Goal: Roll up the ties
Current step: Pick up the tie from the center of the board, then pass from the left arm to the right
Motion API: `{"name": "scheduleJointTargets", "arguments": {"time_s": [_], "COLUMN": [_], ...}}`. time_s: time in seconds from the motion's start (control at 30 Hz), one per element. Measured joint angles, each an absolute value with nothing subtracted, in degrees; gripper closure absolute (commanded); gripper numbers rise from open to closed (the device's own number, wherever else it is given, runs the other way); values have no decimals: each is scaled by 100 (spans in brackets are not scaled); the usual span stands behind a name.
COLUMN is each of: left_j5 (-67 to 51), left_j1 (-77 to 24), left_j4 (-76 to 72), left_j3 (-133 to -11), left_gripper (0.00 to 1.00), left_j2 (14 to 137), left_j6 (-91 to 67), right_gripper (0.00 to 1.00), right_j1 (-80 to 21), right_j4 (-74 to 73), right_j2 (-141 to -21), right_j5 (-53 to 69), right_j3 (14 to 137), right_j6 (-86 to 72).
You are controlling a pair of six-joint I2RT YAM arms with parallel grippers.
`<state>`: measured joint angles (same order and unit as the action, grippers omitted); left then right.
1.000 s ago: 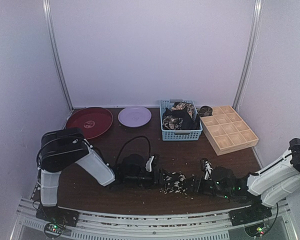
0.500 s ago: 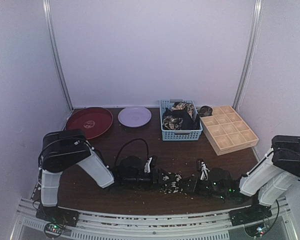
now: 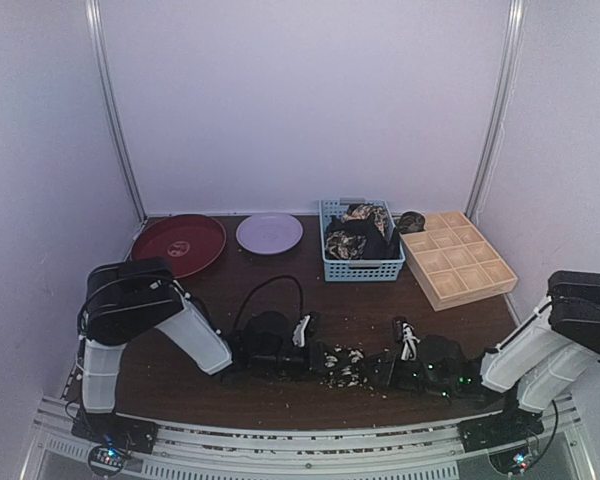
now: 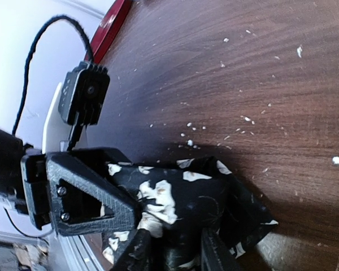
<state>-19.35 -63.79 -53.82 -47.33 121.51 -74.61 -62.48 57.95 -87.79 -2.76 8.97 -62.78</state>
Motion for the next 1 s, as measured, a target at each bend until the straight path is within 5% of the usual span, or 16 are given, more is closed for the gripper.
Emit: {"name": "scheduleJointTargets", "arguments": {"time_s": [0.27,0.47,0.8,1.0], "left_j5": [-2069,-1841,-1024,-775], "left_j1": [-6462,-6517,-6987,-7032], "left_j4": [-5157,-4528,-5078,-6053], "left_j3": [-4689,-4488,-2775,-2141], "left_gripper": [75,74,73,71], "left_j2": [11931,11172,9966,10095], "left_j6": [-6285,-4595,-1450,-714], "right_gripper": [45,41,25,17], "right_j1": [-6193,-6156,-6136,-6136], "right_j4": [3334,2053,1173,1293], "right_j2": [-6407,-5308,-4963,-6307], "right_j5": [-565,-762,255,899], "right_j3": [1514,2056,2329,2880], "right_j6": [-5140,-3817,-1619,-539]}}
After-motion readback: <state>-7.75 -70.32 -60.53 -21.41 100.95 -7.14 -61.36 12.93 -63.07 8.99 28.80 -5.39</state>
